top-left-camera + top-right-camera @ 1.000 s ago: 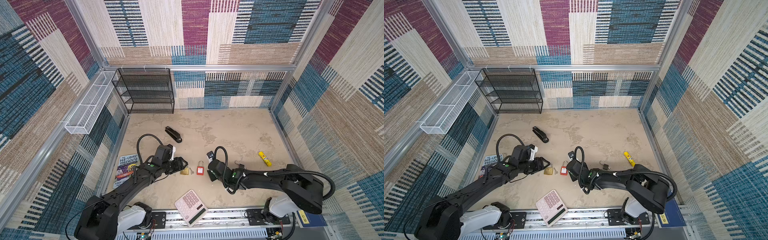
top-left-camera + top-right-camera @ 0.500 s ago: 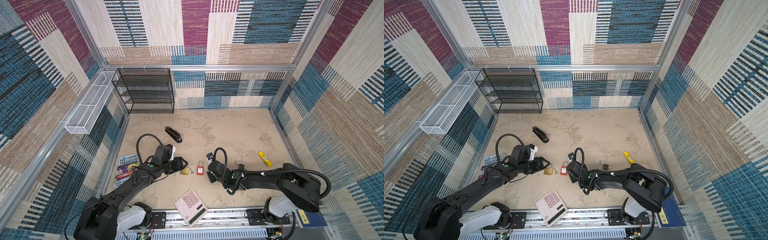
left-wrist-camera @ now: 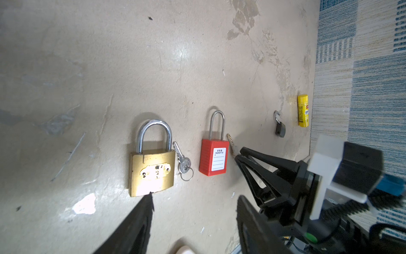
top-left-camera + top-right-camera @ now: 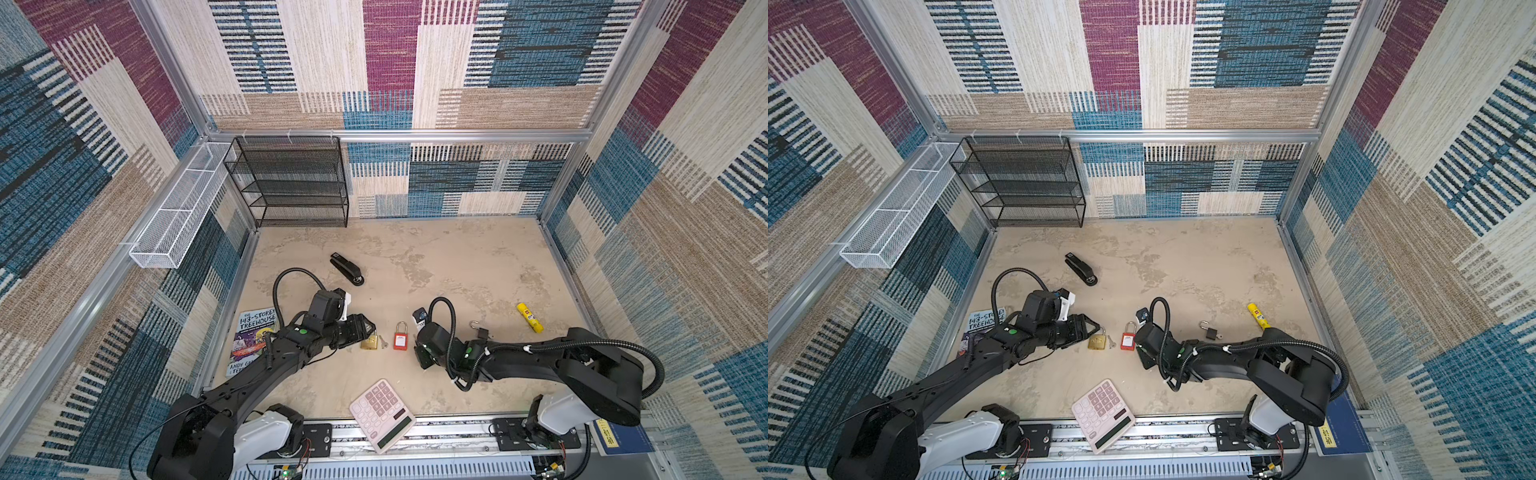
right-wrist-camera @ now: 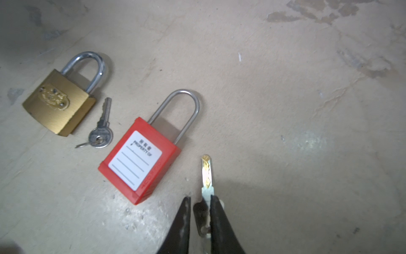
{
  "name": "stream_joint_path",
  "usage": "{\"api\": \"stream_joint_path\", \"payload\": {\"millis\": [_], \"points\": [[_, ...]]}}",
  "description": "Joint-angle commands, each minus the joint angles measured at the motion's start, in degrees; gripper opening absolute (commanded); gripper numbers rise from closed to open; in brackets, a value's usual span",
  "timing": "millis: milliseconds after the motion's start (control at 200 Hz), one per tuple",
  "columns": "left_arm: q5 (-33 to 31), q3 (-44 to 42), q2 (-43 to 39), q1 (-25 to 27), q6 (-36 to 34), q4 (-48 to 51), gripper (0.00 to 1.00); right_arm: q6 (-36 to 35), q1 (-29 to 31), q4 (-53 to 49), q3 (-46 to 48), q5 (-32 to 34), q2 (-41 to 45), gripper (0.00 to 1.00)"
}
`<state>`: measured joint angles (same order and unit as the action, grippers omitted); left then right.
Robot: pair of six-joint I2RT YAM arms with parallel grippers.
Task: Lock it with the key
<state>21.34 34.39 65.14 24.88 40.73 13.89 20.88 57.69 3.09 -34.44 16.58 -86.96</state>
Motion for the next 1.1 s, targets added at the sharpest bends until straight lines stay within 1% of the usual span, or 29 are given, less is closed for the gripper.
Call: {"api": "stream_joint_path", "payload": {"millis": [0,50,135,215,275,431,576,701,882,1097], "points": [[0.41,0.5,-0.37,0.06,0.32,0.61,0.62,-0.61,-0.03,1.93,0.16,-3.51,0.77,0.24],[0.37,0.42,-0.37,-0.02,0.31,0.61,0.62,-1.43,0.02,2.09,-0.08,-5.23,0.85,0.27],[0.38,0.35,-0.39,0.04,0.38,0.68,0.62,-1.44,0.03,1.18,-0.88,-5.24,1.06,0.29],[0.45,0.41,-0.46,0.01,0.32,0.91,0.62,0.53,-0.09,-0.54,-1.62,-3.24,2.0,0.31],[0.28,0.47,-0.56,-0.01,0.21,1.18,0.62,1.65,-1.18,-2.87,-2.88,-3.08,2.1,0.32],[0.26,0.75,-0.51,-0.01,-0.24,1.62,0.62,1.75,-4.04,-5.92,-4.27,-7.57,2.23,0.36],[0.37,0.92,-0.37,0.07,-0.28,1.8,0.63,1.79,-6.45,-10.99,-4.09,-5.63,3.87,0.36],[0.33,1.15,-0.11,0.08,-0.22,1.71,0.63,2.55,-8.14,-13.55,-2.68,-6.04,5.82,0.33],[0.54,1.9,0.64,0.07,-0.43,1.53,0.63,2.23,-8.44,-14.17,-1.64,-7.35,5.79,0.18],[0.59,1.78,0.77,0.26,-0.55,1.58,0.63,1.81,-8.4,-13.12,-1.42,-11.2,3.38,0.12]]}}
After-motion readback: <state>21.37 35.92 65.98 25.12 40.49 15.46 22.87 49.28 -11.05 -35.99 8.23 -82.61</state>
